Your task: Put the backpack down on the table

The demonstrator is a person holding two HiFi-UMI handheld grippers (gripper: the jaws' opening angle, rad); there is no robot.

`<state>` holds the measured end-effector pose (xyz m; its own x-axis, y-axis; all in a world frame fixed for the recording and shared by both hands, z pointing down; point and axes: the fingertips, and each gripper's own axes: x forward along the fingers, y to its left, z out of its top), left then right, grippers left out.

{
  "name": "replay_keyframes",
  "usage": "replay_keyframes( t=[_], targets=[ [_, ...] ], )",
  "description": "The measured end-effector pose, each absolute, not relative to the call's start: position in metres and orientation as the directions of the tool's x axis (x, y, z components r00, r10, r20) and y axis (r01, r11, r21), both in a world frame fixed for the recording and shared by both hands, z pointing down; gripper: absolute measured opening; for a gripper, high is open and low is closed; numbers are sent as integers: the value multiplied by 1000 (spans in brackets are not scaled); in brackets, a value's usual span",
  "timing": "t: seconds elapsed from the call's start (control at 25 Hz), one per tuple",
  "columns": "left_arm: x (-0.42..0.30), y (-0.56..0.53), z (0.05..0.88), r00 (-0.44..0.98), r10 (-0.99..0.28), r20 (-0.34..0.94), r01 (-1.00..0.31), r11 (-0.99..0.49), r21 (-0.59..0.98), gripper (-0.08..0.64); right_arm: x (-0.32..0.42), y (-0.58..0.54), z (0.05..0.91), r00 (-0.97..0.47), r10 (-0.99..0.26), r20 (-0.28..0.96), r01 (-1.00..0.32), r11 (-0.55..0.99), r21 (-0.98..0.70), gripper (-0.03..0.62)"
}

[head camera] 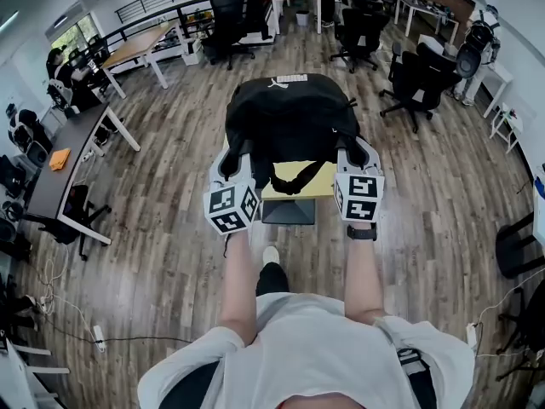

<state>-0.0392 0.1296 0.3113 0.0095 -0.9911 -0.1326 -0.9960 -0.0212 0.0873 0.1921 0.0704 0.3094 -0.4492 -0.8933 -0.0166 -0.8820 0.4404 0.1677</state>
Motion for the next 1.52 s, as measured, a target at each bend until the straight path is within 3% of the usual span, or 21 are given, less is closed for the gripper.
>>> replay_keyframes(
  t=[0.96,1.52],
  targets=[
    [-179,-132,304,116,-986,-122,-981,-133,141,92,58,-161,302,-349,-937,17,-920,346,184,34],
    [-223,-209,338,139,-987,-84,-971,-152,185,94,8,-228,338,-299,-952,69,-932,307,191,34]
  ],
)
